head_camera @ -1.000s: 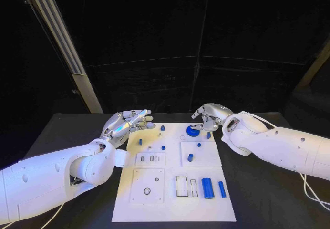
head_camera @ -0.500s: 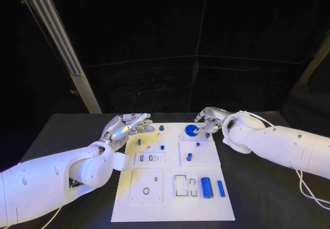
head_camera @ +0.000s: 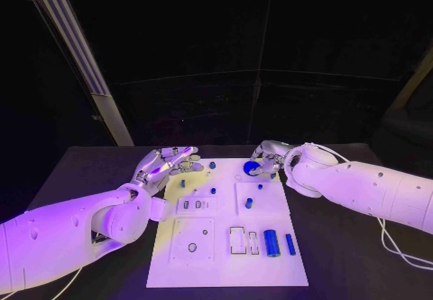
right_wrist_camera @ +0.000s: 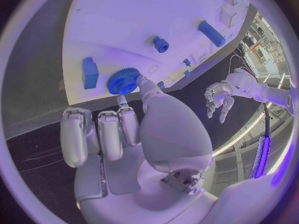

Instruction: Assemble the parts on the task board

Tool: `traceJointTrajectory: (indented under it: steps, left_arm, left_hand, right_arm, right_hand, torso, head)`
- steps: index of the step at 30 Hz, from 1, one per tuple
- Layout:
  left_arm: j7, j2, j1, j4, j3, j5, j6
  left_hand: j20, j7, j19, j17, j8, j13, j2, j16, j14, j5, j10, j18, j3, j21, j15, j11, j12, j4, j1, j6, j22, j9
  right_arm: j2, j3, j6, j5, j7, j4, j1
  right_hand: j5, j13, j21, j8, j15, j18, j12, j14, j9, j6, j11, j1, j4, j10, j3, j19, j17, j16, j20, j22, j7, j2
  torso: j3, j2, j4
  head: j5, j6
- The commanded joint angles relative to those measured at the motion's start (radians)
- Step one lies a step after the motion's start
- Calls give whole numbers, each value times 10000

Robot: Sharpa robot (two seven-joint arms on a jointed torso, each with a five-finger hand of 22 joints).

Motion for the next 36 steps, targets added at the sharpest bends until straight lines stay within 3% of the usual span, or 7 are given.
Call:
traceJointTrajectory:
  steps: [1, 6, 11, 30, 34, 36]
  left_arm:
    - [12, 9, 12, -7, 4, -54, 152]
    - [7, 9, 12, -11, 3, -54, 149]
    - [2, -1, 12, -30, 2, -54, 151]
    - [-38, -16, 12, -83, -2, -54, 202]
    - [-43, -23, 12, -83, -3, -54, 204]
    - [-44, -26, 12, -82, -3, -54, 205]
  left_hand:
    - [38, 14, 31, 15, -49, -16, 88, -68, -33, 38, -45, 138, 1, -66, 6, 26, -68, -66, -10, 49, -17, -15]
    - [38, 14, 31, 15, -49, -16, 88, -68, -33, 38, -45, 138, 1, -66, 6, 26, -68, -66, -10, 49, -17, -15]
    - [38, 14, 31, 15, -49, -16, 88, -68, -33, 38, -45, 138, 1, -66, 6, 26, -68, -66, -10, 49, -17, -15]
    - [42, 16, 33, 25, -74, -20, 127, -88, -43, 41, -50, 139, 46, -89, 9, 28, -95, -141, 51, 47, -39, -14]
    - [42, 16, 33, 25, -74, -20, 127, -88, -43, 41, -50, 139, 46, -89, 9, 28, -95, -141, 51, 47, -39, -14]
    - [42, 16, 33, 25, -74, -20, 127, -88, -43, 41, -50, 139, 46, -89, 9, 28, -95, -141, 51, 47, -39, -14]
  right_arm:
    - [36, 3, 85, -304, -71, -2, 21]
    - [67, 4, 160, -503, -108, -30, 21]
    - [66, 4, 188, -615, -135, -65, 21]
    - [60, 2, 368, -989, -105, -28, 18]
    - [72, 2, 398, -1035, -102, -32, 17]
    - [80, 2, 318, -1057, -104, -31, 17]
  right_hand:
    - [31, 1058, 53, 168, 64, -104, 136, 745, 33, 210, -26, 158, -92, 191, 17, 281, 1086, 71, -14, 1426, -49, 50]
    - [-153, 1484, 110, 387, 46, -137, 519, 778, 66, 552, -49, 181, -143, 430, 31, 378, 1252, 135, -31, 1576, -79, 214]
    - [-664, 1652, 156, 452, 47, -163, 662, 796, 37, 755, -50, 262, -249, 515, 142, 456, 1357, 176, -34, 1697, -78, 382]
    - [-693, 1756, 249, 396, 77, -222, 737, 839, -19, 750, -21, 499, -558, 555, 273, 633, 1579, 260, -7, 1957, -47, 286]
    - [-515, 1786, 259, 471, 69, -227, 755, 840, -3, 945, -37, 577, -670, 567, 390, 650, 1594, 266, -6, 1985, -67, 345]
    - [-462, 1818, 261, 574, 43, -228, 780, 838, 23, 1202, -74, 606, -699, 586, 524, 651, 1591, 264, -19, 1989, -113, 495]
  torso:
    - [-4, -9, -7]
    - [-4, -8, -9]
    - [1, -8, -17]
    - [5, -1, -3]
    - [-6, -9, -3]
    - [-7, -8, -5]
  head:
    - [9, -28]
    - [15, -51]
    - [13, -49]
    - [-11, -109]
    - [-34, -128]
    - [-35, -138]
